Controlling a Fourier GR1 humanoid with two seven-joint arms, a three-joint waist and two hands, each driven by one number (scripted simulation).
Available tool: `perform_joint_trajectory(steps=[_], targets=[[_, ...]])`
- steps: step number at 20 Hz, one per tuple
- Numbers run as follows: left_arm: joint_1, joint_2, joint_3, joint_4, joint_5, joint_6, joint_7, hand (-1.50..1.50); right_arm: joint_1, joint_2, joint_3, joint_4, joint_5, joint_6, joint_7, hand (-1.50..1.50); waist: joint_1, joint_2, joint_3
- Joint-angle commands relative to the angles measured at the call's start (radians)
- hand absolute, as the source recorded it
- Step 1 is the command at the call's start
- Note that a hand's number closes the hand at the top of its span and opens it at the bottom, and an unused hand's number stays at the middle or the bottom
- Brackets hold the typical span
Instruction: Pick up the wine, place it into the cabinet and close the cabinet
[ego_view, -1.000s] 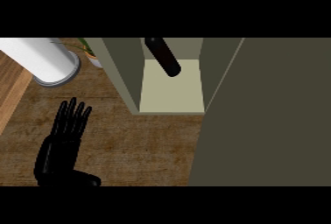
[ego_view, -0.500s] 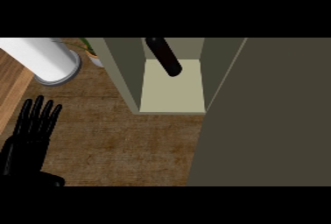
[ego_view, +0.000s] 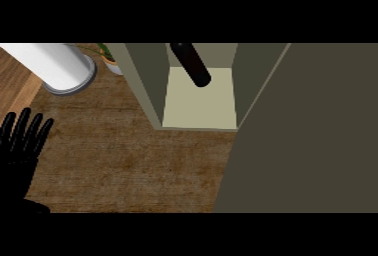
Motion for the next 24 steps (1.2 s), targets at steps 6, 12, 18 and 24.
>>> perform_joint_trajectory(steps=[6, 12, 18, 24], targets=[[-0.029, 0.023, 0.021, -0.009, 0.018, -0.029, 0.029, -1.50, -0.219, 0.241, 0.113, 0.008, -0.080, -0.033, 0.176, 1.50, 0.037, 0.007, -0.001], [-0.049, 0.042, 0.049, 0.029, 0.050, -0.049, 0.053, -1.50, -0.421, 0.384, 0.105, 0.116, -0.066, -0.068, 0.315, 1.50, 0.045, 0.002, -0.003], [-0.028, 0.045, 0.061, 0.037, 0.051, -0.055, 0.068, -1.50, -0.797, 0.663, 0.054, 0.412, -0.024, -0.163, 0.490, 1.50, 0.026, 0.000, 0.001], [-0.046, 0.010, 0.079, 0.131, 0.021, -0.111, 0.024, -1.50, -1.133, 0.672, -0.095, 0.693, -0.177, -0.254, 0.471, 1.50, 0.005, 0.004, 0.004]])
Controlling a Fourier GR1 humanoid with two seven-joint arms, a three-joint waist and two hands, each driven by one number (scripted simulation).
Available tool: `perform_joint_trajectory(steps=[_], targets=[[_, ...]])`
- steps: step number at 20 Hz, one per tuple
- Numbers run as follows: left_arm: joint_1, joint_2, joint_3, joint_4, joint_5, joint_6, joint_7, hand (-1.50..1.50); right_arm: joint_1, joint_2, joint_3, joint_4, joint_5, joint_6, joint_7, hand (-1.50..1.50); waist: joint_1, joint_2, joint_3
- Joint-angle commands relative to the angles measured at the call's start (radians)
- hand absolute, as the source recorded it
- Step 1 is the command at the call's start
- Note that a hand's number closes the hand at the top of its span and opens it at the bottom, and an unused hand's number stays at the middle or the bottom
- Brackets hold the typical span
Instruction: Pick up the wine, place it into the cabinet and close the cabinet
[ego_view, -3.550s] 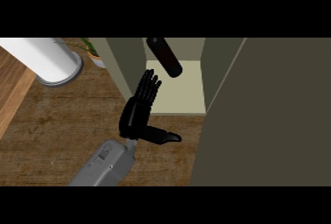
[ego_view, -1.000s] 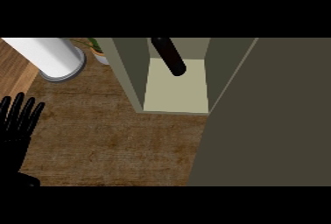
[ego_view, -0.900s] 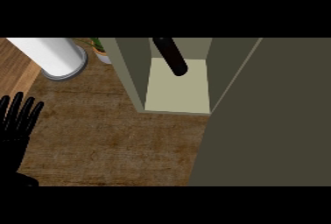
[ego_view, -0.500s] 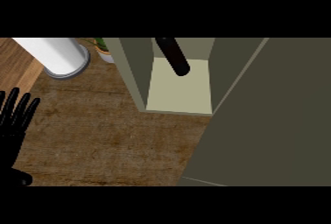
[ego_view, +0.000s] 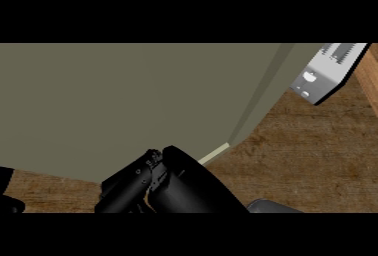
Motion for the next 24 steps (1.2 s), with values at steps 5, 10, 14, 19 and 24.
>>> perform_joint_trajectory(steps=[5, 10, 14, 19, 24], targets=[[0.037, -0.016, 0.048, 0.025, -0.041, -0.043, -0.033, -1.50, -0.280, 0.042, -0.148, 0.371, -0.186, -0.024, -0.104, 1.50, -0.017, 0.001, 0.003], [0.042, -0.022, 0.085, 0.007, -0.016, -0.059, 0.016, -1.50, -0.277, 0.043, -0.152, 0.401, -0.232, -0.081, -0.128, 1.50, -0.026, -0.003, 0.003], [0.024, -0.023, 0.105, 0.065, -0.030, -0.089, 0.020, -1.50, -0.252, 0.043, -0.180, 0.531, -0.257, -0.048, -0.223, 1.50, -0.028, -0.001, 0.003], [-0.023, -0.072, 0.107, 0.043, -0.062, -0.052, 0.034, -1.50, -0.182, 0.042, -0.222, 0.601, -0.226, 0.048, -0.276, 1.50, -0.036, -0.002, 0.003], [0.022, -0.075, 0.120, 0.005, -0.074, -0.070, 0.045, -1.50, -0.252, -0.007, -0.365, 0.775, -0.231, 0.183, -0.362, 1.50, -0.027, 0.000, 0.004]])
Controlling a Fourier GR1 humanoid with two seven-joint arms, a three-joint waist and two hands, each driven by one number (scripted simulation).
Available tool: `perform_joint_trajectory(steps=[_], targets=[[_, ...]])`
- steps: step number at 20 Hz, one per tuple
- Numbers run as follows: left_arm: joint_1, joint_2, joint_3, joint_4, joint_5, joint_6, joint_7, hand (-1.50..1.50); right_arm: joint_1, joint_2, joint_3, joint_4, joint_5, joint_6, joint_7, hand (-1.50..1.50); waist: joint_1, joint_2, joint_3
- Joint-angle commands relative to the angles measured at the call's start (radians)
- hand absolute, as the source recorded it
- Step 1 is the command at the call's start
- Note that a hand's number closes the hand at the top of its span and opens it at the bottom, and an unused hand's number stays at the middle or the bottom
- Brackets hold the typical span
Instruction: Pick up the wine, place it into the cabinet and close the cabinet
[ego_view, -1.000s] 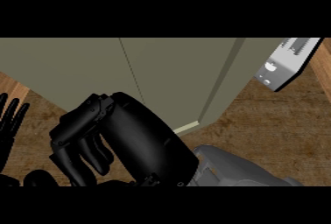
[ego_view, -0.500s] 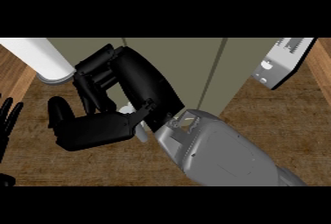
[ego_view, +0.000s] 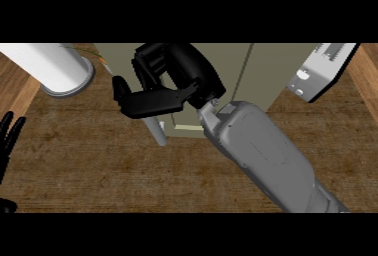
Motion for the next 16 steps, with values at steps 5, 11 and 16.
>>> perform_joint_trajectory(steps=[5, 11, 16], targets=[[-0.024, -0.045, -0.015, 0.008, -0.054, 0.010, -0.001, -1.50, -0.029, -0.016, -0.078, 0.224, 0.064, 0.082, -0.142, 1.50, 0.005, 0.010, 0.001], [-0.032, -0.033, 0.004, 0.017, -0.021, -0.015, 0.022, -1.50, 0.005, -0.090, -0.111, 0.257, 0.056, 0.169, -0.212, 1.50, 0.002, 0.015, 0.001], [-0.049, -0.014, 0.011, -0.001, -0.002, -0.014, 0.057, -1.50, -0.039, -0.080, -0.132, 0.286, 0.053, 0.169, -0.200, 1.50, 0.004, 0.013, 0.001]])
